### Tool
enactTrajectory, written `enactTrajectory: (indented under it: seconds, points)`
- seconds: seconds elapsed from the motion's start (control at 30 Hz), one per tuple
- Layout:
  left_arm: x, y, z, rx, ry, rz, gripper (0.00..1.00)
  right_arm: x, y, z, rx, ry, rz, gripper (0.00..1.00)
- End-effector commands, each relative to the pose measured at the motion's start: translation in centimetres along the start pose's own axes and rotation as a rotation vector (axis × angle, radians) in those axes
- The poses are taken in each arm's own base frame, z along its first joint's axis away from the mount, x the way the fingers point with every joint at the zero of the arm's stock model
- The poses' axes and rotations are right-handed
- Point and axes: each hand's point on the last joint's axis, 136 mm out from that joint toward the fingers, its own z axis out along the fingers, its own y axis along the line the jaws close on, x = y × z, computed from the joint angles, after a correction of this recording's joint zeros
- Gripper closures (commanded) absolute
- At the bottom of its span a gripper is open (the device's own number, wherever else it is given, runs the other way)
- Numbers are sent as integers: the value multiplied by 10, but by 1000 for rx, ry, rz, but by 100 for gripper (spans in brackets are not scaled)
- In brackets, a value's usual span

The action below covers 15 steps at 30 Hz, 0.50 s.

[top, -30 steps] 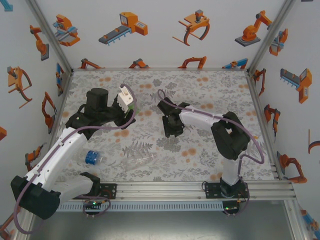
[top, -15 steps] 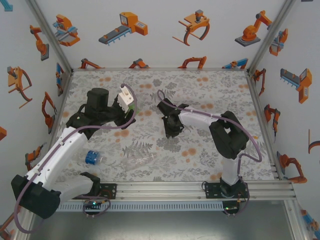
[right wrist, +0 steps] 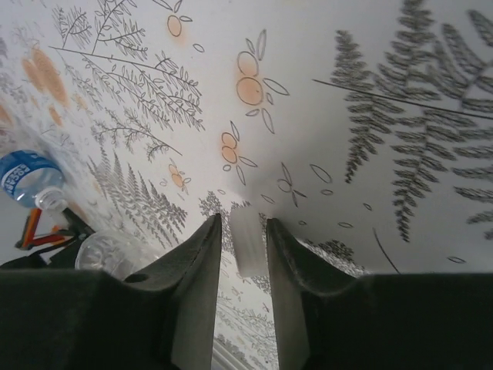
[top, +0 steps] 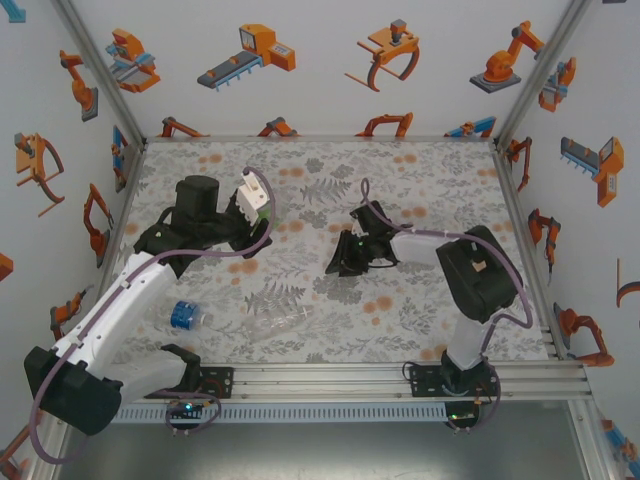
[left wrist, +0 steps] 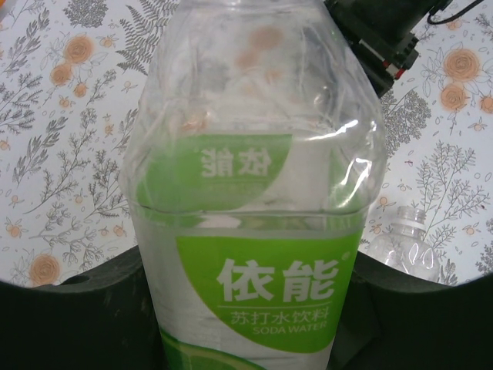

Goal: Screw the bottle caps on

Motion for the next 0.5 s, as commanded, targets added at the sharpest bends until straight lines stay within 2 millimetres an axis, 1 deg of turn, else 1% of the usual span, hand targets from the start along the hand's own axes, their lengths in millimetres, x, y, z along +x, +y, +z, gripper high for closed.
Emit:
enactTrajectory:
  seconds: [0.0,0.1,0.17,0.23,0.33,0.4,0.47]
  points:
    - [-2,2,0,-4,-7,1,95,12,-25,-6,72,5,57,65]
    - [-2,2,-1,0,-9,1,95,11,-37,-21,176,-16,39,63]
    - [-3,2,-1,-3,-11,3,95,6,-38,-31,229,-38,12,62]
    - [-3,1,-1,0,-12,2,95,-2,-33,-43,272,-66,-22,60]
    - [-3,1,0,7,-9,-1,95,-13,-20,-58,363,-112,-111,57]
    - [-1,1,1,3,-5,-1,95,-21,-9,-63,417,-148,-170,54]
    - [-1,2,0,-2,-6,-2,95,-23,2,-62,451,-175,-229,51]
